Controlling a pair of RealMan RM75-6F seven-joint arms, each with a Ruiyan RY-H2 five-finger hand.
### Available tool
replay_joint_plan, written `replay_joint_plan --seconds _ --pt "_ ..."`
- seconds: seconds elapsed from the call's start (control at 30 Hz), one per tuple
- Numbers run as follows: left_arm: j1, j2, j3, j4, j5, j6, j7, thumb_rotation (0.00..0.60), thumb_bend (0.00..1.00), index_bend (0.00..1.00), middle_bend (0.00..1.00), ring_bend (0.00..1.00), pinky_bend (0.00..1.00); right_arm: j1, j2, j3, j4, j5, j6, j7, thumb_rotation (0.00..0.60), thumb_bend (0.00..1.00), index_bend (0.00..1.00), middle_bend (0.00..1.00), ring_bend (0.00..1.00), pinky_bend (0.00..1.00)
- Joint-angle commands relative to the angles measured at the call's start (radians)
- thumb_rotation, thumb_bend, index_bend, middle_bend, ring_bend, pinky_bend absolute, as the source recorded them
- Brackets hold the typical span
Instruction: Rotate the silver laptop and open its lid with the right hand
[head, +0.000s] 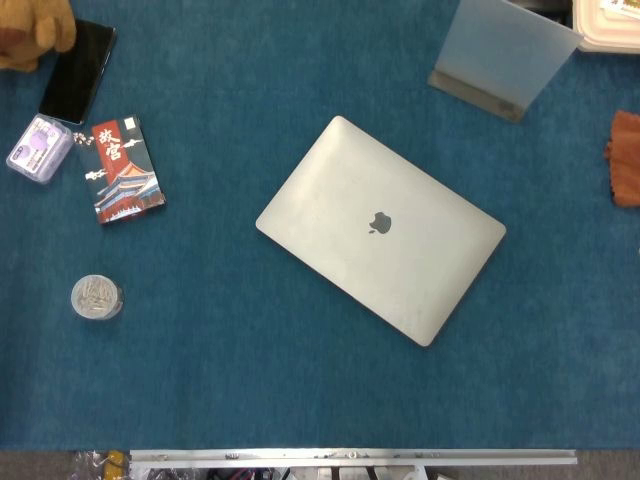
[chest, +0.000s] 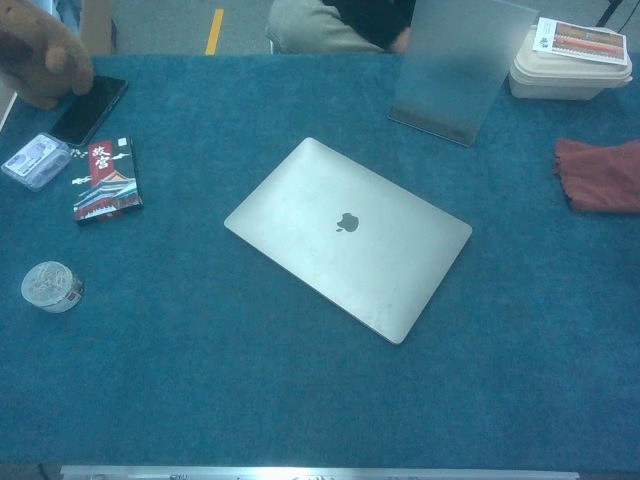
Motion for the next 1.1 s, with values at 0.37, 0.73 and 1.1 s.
replay_joint_plan --seconds 0.37,0.73,1.1 --pt "0.001 0.008 0.002 -0.019 0.010 0.009 0.019 0.600 0.32 0.05 0.07 0.05 0.00 0.006 0.003 0.001 0.009 -0.008 -0.004 0.022 0.562 0.08 0.00 0.12 0.00 0.04" --pt "0.005 0.012 0.002 -0.019 0.008 0.015 0.016 0.600 0.32 0.05 0.07 0.05 0.00 0.052 0.008 -0.027 0.006 -0.081 -0.069 -0.013 0.560 0.08 0.00 0.12 0.00 0.04" --pt "-0.001 0.007 -0.001 -0.002 0.003 0.004 -0.001 0.600 0.32 0.05 0.07 0.05 0.00 0.106 -0.033 -0.050 0.054 -0.126 -0.146 -0.145 0.561 0.08 0.00 0.11 0.00 0.04"
